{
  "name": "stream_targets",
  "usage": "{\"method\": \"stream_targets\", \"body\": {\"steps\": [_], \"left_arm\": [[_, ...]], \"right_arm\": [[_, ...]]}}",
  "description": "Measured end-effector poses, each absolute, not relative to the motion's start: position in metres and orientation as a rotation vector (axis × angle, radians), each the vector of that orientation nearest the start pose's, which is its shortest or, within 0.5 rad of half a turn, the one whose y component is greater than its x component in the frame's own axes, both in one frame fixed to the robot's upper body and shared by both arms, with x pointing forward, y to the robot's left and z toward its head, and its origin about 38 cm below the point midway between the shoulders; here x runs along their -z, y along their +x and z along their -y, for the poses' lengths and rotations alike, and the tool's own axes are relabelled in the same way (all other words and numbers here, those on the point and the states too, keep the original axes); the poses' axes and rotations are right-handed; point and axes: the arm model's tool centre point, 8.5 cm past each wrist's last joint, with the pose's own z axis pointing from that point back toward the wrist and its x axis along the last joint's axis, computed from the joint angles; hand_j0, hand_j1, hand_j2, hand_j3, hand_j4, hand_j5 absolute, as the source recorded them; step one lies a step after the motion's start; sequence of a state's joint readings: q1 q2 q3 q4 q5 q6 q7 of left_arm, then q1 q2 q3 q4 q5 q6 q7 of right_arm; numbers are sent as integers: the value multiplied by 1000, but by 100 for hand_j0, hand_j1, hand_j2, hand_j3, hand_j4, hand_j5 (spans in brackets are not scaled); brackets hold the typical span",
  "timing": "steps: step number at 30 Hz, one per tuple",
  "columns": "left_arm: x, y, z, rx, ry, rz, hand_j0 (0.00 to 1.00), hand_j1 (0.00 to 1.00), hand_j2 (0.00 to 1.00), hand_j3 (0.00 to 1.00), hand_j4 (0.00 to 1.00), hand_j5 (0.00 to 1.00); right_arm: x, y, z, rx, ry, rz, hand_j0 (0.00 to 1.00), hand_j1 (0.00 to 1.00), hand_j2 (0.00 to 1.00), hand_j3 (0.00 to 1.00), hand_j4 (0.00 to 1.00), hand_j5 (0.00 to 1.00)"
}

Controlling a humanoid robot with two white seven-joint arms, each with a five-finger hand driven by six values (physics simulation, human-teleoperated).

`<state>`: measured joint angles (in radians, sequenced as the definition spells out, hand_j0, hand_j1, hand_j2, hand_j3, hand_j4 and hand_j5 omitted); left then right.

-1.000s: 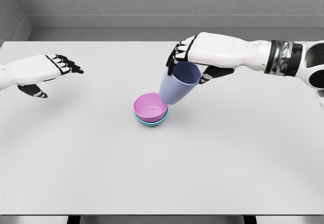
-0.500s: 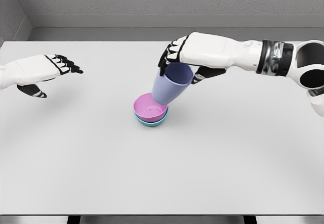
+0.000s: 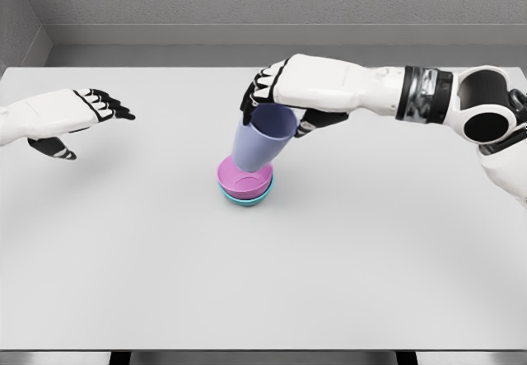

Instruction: Stacking bowl and cup with both arms

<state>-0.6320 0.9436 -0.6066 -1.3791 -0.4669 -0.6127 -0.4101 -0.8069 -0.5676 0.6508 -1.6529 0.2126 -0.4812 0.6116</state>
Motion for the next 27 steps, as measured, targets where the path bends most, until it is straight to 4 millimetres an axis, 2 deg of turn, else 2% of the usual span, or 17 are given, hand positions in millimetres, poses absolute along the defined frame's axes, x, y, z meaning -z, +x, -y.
{"method": "stream_targets", "body": {"steps": [17,27], "left_arm": [[-224,435,-367,2066,582,1301,100,100,100,100,100,100],[-223,434,-367,2067,581,1300,100,100,100,100,100,100]], "right_arm": [[-276,433,142,2664,150,-2291,58,58,58,58,58,58],[-269,439,138,2691,144,-2284,58,58,58,58,58,58]]}}
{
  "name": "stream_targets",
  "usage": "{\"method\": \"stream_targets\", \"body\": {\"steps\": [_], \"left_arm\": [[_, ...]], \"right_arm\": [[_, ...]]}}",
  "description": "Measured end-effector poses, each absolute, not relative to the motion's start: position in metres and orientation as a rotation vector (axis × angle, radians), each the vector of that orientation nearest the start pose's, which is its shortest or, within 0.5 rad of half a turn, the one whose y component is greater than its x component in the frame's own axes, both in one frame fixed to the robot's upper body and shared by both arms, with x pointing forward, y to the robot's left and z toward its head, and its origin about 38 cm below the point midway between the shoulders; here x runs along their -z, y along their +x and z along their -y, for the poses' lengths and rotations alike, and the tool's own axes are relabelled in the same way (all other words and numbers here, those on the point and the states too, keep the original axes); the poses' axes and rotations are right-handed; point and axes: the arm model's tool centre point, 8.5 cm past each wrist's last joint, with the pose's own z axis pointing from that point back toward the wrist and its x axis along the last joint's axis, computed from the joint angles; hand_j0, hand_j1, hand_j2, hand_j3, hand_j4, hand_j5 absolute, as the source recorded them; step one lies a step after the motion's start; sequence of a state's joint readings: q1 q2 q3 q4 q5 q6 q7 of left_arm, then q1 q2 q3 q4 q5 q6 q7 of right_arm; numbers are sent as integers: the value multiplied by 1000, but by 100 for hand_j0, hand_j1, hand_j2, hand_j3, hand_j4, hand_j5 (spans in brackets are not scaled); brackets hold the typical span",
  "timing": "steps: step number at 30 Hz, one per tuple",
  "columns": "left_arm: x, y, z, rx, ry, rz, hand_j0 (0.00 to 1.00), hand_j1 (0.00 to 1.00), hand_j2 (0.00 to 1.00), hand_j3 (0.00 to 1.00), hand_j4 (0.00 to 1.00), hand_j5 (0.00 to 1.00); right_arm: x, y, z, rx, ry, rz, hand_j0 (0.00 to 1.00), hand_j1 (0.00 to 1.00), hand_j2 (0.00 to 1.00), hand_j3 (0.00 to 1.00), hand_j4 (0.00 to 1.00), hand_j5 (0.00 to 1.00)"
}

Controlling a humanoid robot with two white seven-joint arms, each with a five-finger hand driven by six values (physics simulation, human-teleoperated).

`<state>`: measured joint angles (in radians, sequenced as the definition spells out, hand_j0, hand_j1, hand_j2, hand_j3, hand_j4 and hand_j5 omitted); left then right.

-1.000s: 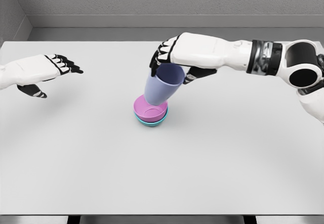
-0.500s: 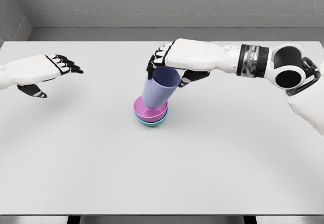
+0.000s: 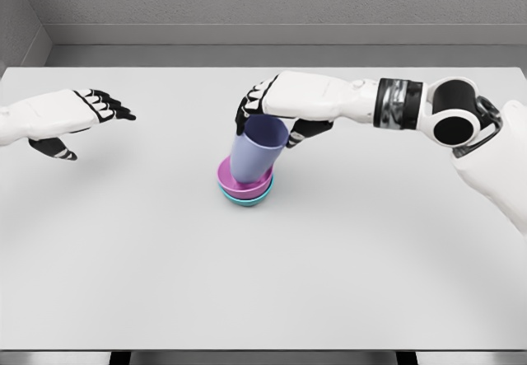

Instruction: Stacking bowl and cup with both arms

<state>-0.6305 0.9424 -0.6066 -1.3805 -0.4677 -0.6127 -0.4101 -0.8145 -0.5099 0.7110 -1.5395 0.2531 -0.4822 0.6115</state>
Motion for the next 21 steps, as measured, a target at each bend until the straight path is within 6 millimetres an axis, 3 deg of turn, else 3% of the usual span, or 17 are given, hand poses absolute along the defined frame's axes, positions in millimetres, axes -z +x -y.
{"method": "stream_targets", "body": {"steps": [8,9,10,21], "left_arm": [[-223,434,-367,2067,581,1300,100,100,100,100,100,100],[-223,434,-367,2068,581,1300,100,100,100,100,100,100],[-223,434,-367,2068,581,1300,100,100,100,100,100,100],[-223,434,-368,2068,582,1299,100,100,100,100,100,100]], "right_arm": [[-261,445,134,2719,130,-2278,60,60,60,60,60,60],[-260,445,133,2723,127,-2277,70,70,70,70,70,70],[-259,445,133,2727,124,-2277,100,100,100,100,100,100],[-256,447,129,2735,111,-2287,100,100,100,100,100,100]]}}
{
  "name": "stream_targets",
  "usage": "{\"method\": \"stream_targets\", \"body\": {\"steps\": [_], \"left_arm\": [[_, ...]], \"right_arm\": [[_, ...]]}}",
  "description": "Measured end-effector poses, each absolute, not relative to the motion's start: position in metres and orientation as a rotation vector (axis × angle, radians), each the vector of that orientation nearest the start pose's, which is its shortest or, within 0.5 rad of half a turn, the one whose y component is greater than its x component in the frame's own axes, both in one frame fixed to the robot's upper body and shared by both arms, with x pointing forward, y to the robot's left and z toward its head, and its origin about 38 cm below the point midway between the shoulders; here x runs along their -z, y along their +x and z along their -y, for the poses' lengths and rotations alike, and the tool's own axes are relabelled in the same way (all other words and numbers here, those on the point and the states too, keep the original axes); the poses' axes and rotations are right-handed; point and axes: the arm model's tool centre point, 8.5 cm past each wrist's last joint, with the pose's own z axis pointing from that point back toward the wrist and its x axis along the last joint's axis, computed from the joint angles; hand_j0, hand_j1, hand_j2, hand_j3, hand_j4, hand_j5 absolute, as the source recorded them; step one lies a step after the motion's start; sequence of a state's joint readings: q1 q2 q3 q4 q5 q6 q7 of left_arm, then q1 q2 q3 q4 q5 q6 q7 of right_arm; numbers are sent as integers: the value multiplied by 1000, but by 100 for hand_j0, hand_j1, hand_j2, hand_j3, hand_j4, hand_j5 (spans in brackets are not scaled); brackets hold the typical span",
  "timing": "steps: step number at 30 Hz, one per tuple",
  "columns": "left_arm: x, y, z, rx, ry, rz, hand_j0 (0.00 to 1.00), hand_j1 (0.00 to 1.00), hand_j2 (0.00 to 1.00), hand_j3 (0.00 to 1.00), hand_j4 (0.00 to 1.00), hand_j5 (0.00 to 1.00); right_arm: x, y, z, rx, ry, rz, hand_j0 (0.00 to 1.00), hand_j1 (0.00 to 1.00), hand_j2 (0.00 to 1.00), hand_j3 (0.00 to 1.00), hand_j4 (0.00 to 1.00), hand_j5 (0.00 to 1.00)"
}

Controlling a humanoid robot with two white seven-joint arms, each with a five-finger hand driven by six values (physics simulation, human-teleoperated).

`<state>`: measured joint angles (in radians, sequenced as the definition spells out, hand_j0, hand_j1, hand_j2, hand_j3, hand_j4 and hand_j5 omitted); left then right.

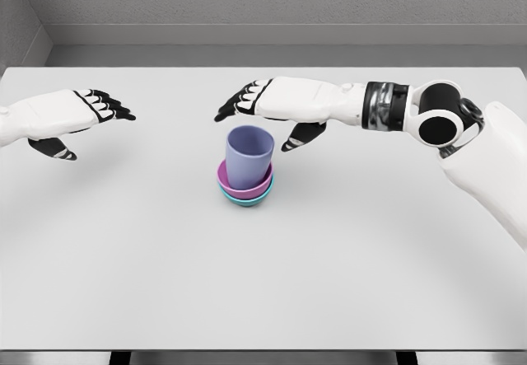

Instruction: Stacking bowl and cup with both arms

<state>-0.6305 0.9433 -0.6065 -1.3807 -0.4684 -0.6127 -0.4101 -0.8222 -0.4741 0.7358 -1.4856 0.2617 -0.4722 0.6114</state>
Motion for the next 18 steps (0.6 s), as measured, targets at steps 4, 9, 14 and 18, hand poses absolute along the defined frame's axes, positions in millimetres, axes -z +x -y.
{"method": "stream_targets", "body": {"steps": [4,9,14,18], "left_arm": [[-224,434,-368,2067,583,1300,100,100,100,100,100,100],[-224,434,-368,2067,584,1300,100,100,100,100,100,100],[-224,434,-368,2066,584,1301,100,100,100,100,100,100],[-224,435,-369,2065,586,1298,100,100,100,100,100,100]], "right_arm": [[-285,445,142,2649,205,-2317,100,100,100,100,100,100],[-268,419,234,2652,356,-2423,100,100,100,100,100,100],[-279,414,288,2662,535,-2442,100,100,100,100,100,100],[-268,409,303,2715,549,-2439,100,100,100,100,100,100]]}}
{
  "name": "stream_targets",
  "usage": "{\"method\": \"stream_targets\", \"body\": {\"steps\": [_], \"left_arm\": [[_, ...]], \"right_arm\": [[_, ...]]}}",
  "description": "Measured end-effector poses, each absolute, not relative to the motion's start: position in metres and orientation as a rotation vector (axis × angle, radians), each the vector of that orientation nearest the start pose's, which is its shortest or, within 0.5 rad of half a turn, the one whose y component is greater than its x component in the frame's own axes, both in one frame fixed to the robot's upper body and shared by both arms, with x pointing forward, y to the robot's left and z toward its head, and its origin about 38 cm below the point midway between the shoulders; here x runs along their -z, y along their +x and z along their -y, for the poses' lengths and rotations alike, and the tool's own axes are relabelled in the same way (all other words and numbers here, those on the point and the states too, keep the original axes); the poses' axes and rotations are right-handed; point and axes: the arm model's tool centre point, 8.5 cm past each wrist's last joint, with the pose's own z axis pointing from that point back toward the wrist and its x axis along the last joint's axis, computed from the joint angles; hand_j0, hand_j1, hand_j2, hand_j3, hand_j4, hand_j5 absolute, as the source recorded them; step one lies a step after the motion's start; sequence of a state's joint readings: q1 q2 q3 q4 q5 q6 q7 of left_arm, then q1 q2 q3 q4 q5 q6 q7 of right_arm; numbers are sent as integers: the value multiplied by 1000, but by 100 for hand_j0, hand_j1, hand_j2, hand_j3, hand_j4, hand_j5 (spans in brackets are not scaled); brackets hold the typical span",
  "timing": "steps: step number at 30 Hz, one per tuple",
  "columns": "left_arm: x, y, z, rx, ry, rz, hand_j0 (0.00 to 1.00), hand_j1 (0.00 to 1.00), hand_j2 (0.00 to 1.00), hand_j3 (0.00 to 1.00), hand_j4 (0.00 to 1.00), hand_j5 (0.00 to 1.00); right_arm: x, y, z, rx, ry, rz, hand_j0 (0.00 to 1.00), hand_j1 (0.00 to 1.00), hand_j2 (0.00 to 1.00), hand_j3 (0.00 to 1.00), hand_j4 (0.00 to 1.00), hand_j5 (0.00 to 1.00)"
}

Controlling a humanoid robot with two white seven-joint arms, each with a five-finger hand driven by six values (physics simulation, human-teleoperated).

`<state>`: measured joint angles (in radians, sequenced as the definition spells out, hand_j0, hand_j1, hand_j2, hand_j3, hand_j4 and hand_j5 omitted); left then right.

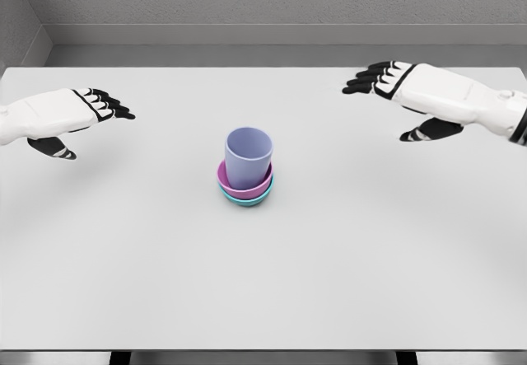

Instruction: Stacking bowl and cup with both arms

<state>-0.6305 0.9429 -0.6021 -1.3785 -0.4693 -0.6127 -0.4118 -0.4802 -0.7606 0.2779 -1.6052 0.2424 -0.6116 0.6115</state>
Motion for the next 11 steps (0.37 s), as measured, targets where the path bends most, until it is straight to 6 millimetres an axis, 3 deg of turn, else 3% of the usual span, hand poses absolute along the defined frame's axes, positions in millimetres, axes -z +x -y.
{"method": "stream_targets", "body": {"steps": [11], "left_arm": [[-220,435,-366,2064,576,1299,100,100,100,100,100,100]], "right_arm": [[-266,410,317,-1900,-404,1673,100,100,100,100,100,100]]}}
